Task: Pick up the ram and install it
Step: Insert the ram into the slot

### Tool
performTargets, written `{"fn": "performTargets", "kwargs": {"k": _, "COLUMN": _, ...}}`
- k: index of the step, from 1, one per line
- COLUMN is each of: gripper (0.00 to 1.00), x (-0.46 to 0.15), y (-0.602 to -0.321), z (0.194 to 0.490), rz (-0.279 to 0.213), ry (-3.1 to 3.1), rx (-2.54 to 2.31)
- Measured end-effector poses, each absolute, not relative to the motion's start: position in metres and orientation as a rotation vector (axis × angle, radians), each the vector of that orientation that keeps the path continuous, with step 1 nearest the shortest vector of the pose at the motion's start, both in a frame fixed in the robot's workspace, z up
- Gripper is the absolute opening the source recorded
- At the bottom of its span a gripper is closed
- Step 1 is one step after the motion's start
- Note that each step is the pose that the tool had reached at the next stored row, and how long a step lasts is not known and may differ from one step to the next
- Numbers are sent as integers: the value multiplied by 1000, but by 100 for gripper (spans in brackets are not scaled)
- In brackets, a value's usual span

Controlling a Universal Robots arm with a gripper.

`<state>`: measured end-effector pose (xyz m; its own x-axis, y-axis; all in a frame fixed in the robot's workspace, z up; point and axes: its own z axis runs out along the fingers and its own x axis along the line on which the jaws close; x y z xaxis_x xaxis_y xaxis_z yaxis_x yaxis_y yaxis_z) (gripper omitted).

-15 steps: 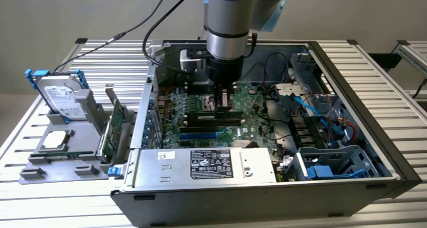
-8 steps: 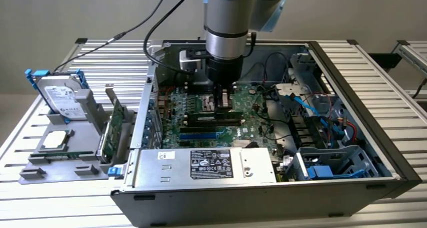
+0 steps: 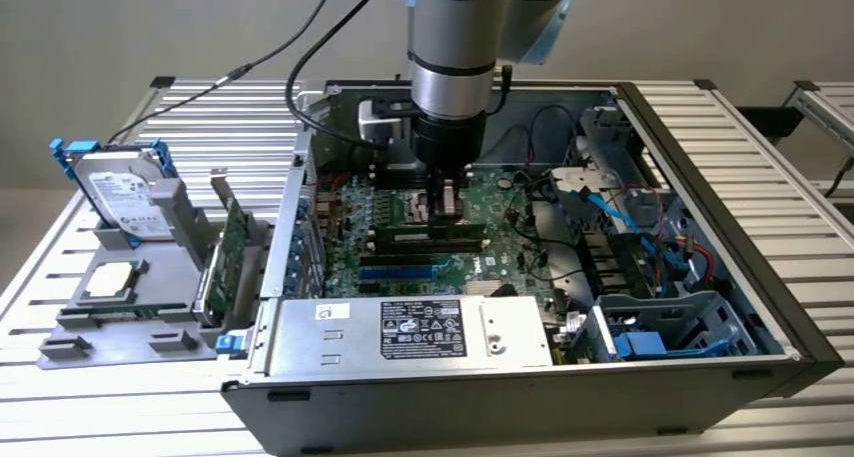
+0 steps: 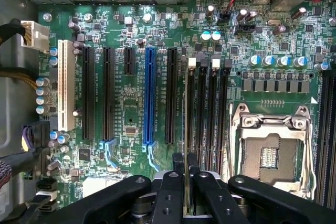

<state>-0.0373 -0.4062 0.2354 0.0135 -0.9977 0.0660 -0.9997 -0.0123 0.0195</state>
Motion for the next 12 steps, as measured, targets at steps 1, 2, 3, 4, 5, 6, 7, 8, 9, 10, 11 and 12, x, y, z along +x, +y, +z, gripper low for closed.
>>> {"fn": "performTargets", "kwargs": {"k": 1, "gripper": 14, "x": -37, "y": -406, "z": 235, "rz": 51, "ry": -2169, "rx": 2187}}
{"fn": "performTargets", "kwargs": {"k": 2, "gripper": 14, "x": -37, "y": -406, "z": 235, "rz": 50, "ry": -2174, "rx": 2181}}
{"fn": "performTargets", "kwargs": {"k": 3, "gripper": 14, "x": -37, "y": -406, "z": 235, "rz": 49, "ry": -2178, "rx": 2177}}
{"fn": "performTargets", "kwargs": {"k": 4, "gripper": 14, "x": -37, "y": -406, "z": 235, "rz": 48, "ry": -2180, "rx": 2173}}
{"fn": "performTargets", "kwargs": {"k": 5, "gripper": 14, "x": -37, "y": -405, "z": 235, "rz": 47, "ry": -2183, "rx": 2170}}
{"fn": "performTargets", "kwargs": {"k": 6, "gripper": 14, "x": -37, "y": -405, "z": 235, "rz": 46, "ry": -2184, "rx": 2168}}
{"fn": "performTargets", "kwargs": {"k": 7, "gripper": 14, "x": -37, "y": -405, "z": 234, "rz": 45, "ry": -2184, "rx": 2167}}
{"fn": "performTargets", "kwargs": {"k": 8, "gripper": 14, "x": -37, "y": -405, "z": 234, "rz": 44, "ry": -2184, "rx": 2166}}
{"fn": "performTargets", "kwargs": {"k": 9, "gripper": 14, "x": -37, "y": -405, "z": 234, "rz": 43, "ry": -2184, "rx": 2166}}
{"fn": "performTargets", "kwargs": {"k": 10, "gripper": 14, "x": -37, "y": -405, "z": 233, "rz": 42, "ry": -2184, "rx": 2165}}
{"fn": "performTargets", "kwargs": {"k": 11, "gripper": 14, "x": -37, "y": -405, "z": 233, "rz": 42, "ry": -2185, "rx": 2164}}
{"fn": "performTargets", "kwargs": {"k": 12, "gripper": 14, "x": -37, "y": -405, "z": 233, "rz": 42, "ry": -2185, "rx": 2164}}
